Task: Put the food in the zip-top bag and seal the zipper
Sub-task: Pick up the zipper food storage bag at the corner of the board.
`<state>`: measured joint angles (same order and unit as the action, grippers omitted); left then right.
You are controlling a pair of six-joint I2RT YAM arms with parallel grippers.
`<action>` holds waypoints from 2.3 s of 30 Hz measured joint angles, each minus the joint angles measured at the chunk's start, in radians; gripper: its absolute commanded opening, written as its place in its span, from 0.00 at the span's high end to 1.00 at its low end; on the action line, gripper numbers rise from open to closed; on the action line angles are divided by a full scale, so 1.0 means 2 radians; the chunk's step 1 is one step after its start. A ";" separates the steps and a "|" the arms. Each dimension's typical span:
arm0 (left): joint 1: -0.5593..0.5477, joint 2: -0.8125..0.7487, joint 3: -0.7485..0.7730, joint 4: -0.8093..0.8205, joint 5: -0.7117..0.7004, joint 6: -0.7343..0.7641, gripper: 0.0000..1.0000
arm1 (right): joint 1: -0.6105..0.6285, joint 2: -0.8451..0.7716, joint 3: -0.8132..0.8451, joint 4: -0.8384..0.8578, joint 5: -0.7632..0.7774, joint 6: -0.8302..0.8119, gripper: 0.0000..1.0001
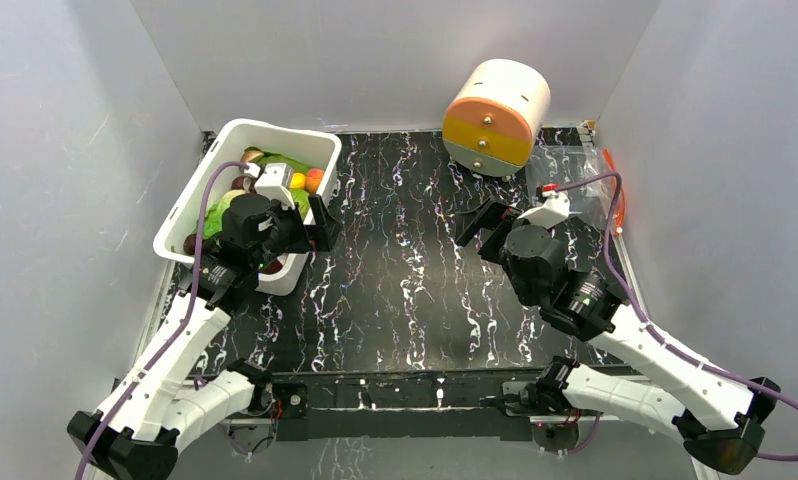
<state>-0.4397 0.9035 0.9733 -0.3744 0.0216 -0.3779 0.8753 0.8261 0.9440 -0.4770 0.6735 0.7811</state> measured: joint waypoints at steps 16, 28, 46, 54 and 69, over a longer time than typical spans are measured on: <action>0.000 -0.008 -0.026 0.008 -0.011 0.000 0.02 | 0.000 0.060 -0.005 0.013 0.052 -0.012 0.02; 0.000 0.001 -0.081 0.020 -0.019 0.006 0.02 | -0.138 0.171 0.002 0.062 0.020 -0.071 0.41; 0.000 -0.058 -0.108 0.043 -0.034 0.034 0.02 | -0.467 0.310 -0.006 0.196 -0.166 -0.012 0.53; 0.000 -0.063 -0.108 0.043 -0.034 0.039 0.02 | -0.531 0.388 -0.007 0.240 -0.213 0.061 0.42; 0.000 -0.077 -0.109 0.044 -0.034 0.044 0.02 | -0.582 0.450 -0.019 0.309 -0.256 0.131 0.40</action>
<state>-0.4397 0.7490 0.7547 -0.2867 -0.0456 -0.2890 -0.2878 1.7267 0.9054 0.1413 0.1612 1.0431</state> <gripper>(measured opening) 0.983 0.573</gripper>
